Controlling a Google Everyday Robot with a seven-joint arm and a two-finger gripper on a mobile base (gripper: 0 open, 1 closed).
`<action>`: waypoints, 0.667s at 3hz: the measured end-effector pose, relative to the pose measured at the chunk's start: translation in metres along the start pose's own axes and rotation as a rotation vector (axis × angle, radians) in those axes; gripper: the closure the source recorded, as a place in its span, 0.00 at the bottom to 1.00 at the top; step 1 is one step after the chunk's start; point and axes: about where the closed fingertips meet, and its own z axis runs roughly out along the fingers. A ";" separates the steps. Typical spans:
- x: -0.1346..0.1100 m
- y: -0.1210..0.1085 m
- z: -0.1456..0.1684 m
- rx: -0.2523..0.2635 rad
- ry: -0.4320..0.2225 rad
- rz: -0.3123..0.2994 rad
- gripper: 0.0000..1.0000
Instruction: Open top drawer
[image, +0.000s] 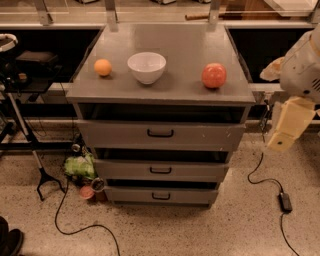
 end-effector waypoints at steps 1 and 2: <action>-0.001 0.005 0.057 -0.084 -0.084 0.012 0.00; -0.003 0.012 0.110 -0.149 -0.151 0.053 0.00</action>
Offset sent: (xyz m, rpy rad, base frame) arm 0.0340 0.0445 -0.1648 0.2971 0.1709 0.0101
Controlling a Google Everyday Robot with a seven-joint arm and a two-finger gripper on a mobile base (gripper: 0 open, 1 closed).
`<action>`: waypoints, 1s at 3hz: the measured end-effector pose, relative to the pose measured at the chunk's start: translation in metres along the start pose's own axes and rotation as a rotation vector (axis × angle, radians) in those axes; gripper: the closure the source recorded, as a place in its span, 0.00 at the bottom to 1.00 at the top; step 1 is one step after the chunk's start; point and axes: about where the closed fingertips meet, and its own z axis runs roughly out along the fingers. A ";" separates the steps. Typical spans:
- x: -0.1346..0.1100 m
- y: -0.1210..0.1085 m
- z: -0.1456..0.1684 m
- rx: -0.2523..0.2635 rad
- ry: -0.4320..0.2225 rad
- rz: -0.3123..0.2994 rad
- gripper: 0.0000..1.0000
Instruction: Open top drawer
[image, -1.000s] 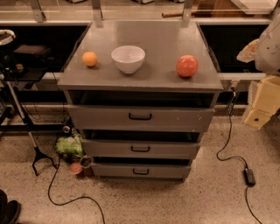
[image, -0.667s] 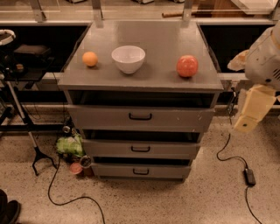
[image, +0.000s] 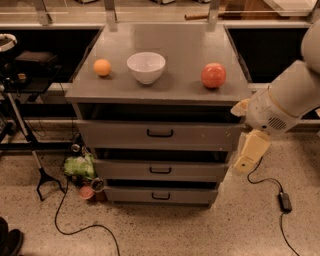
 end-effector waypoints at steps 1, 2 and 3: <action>0.002 -0.011 0.043 -0.034 -0.029 0.057 0.00; -0.005 -0.027 0.089 -0.085 -0.048 0.103 0.00; -0.020 -0.043 0.136 -0.144 -0.054 0.116 0.00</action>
Offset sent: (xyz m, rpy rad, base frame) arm 0.0758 0.0538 -0.1253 0.1307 0.1784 -0.0809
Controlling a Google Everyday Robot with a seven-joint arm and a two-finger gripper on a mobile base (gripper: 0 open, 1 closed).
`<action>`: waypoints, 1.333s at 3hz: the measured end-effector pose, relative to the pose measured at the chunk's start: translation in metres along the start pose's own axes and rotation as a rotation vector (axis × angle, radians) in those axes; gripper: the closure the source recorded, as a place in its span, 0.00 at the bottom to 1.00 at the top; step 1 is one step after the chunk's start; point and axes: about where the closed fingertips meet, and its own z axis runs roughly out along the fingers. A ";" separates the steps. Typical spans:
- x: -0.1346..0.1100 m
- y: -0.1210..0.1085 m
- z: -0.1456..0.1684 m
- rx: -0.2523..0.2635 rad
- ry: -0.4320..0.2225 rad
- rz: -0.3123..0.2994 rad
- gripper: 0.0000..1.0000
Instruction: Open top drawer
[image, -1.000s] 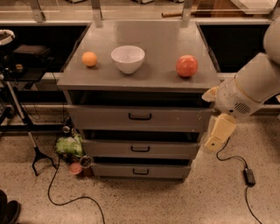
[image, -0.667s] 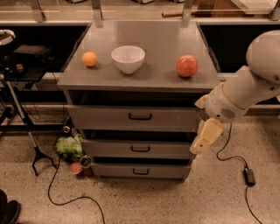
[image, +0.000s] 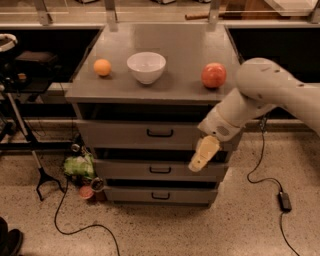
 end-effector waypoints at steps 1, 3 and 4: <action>-0.017 -0.021 0.033 -0.033 0.003 -0.008 0.00; -0.043 -0.051 0.049 0.038 -0.049 0.077 0.00; -0.052 -0.058 0.046 0.084 -0.106 0.147 0.00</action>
Offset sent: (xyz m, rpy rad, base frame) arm 0.0792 0.0500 -0.0405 0.0235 -0.0063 -0.0721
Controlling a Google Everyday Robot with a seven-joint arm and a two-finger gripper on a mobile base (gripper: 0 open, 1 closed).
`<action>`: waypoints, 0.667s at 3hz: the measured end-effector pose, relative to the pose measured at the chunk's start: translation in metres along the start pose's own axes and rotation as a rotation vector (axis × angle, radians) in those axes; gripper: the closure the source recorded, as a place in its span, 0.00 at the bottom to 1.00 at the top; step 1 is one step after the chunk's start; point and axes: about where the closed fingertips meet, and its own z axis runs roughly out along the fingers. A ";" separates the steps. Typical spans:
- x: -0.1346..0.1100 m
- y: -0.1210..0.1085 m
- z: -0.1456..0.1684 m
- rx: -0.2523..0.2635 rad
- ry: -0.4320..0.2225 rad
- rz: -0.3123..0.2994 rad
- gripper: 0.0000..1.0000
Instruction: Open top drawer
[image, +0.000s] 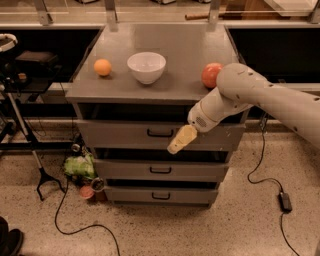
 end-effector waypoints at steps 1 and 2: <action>-0.008 -0.002 0.001 0.024 -0.031 0.040 0.00; -0.014 0.000 0.013 0.008 -0.011 0.055 0.00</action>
Offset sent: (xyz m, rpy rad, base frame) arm 0.0111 0.0303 -0.0070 0.0024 0.0505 -0.0524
